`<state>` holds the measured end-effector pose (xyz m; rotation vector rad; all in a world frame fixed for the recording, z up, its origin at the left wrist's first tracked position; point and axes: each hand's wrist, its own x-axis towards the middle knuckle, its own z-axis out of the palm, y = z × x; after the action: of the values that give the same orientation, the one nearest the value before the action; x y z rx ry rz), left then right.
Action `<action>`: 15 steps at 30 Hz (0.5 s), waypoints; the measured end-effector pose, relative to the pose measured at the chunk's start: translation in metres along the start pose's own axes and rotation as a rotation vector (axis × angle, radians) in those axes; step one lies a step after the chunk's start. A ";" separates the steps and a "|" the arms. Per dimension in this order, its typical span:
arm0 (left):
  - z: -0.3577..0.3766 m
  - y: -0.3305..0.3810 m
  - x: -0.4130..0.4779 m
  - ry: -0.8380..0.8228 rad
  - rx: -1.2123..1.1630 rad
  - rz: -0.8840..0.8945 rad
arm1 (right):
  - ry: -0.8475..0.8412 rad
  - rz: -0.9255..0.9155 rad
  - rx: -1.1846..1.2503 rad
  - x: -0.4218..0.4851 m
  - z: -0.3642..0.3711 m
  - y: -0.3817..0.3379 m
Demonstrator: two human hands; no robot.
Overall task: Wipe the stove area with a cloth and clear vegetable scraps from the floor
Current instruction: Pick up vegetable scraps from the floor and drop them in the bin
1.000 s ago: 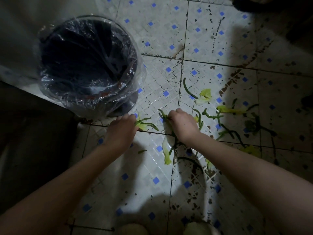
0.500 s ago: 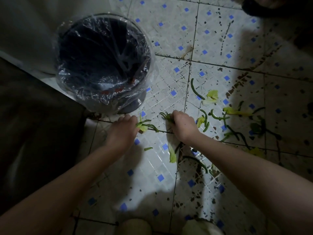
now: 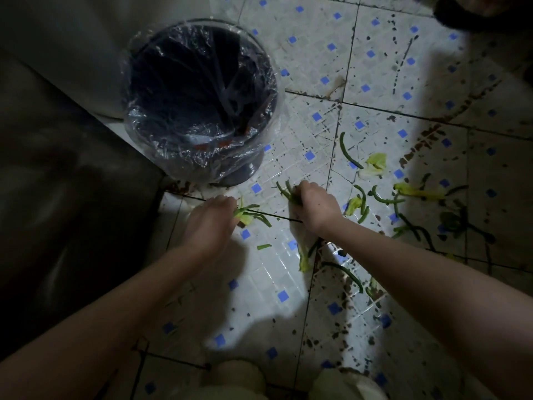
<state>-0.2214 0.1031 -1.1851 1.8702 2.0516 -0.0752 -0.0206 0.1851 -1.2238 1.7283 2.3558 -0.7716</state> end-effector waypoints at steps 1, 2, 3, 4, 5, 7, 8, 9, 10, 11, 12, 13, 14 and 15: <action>0.001 -0.002 -0.002 0.000 0.002 0.002 | -0.009 0.011 -0.013 0.000 0.000 0.001; 0.002 -0.003 -0.003 -0.001 0.003 0.006 | -0.019 0.020 -0.020 0.000 0.001 0.001; 0.003 -0.004 -0.005 -0.004 0.001 0.007 | -0.030 0.028 -0.019 0.000 0.001 0.002; 0.004 -0.005 -0.006 -0.007 -0.002 0.005 | -0.044 0.034 -0.016 0.000 0.002 0.002; 0.005 -0.005 -0.008 -0.012 0.000 0.004 | -0.060 0.033 -0.019 0.000 0.002 0.001; 0.008 -0.003 -0.010 -0.030 0.021 0.019 | -0.104 0.017 -0.039 -0.003 0.002 0.001; 0.011 -0.002 -0.013 -0.037 0.025 0.036 | -0.123 0.009 -0.051 -0.005 0.001 0.001; 0.013 0.000 -0.016 -0.039 0.012 0.055 | -0.136 0.001 -0.062 -0.007 0.002 0.002; 0.017 0.002 -0.019 -0.037 -0.025 0.069 | -0.144 -0.004 -0.072 -0.009 0.002 0.004; 0.020 0.004 -0.023 -0.037 -0.080 0.072 | -0.149 -0.006 -0.081 -0.012 0.002 0.006; 0.023 0.007 -0.026 -0.043 -0.140 0.068 | -0.152 -0.006 -0.087 -0.015 0.001 0.008; 0.028 0.008 -0.029 -0.052 -0.190 0.064 | -0.152 -0.006 -0.093 -0.018 0.001 0.010; 0.032 0.011 -0.032 -0.067 -0.222 0.065 | -0.144 -0.007 -0.093 -0.021 0.000 0.012; 0.036 0.012 -0.034 -0.088 -0.239 0.070 | -0.132 -0.002 -0.083 -0.024 0.000 0.015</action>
<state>-0.1993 0.0626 -1.2057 1.7567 1.8458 0.0998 0.0016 0.1675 -1.2193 1.5916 2.2698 -0.7520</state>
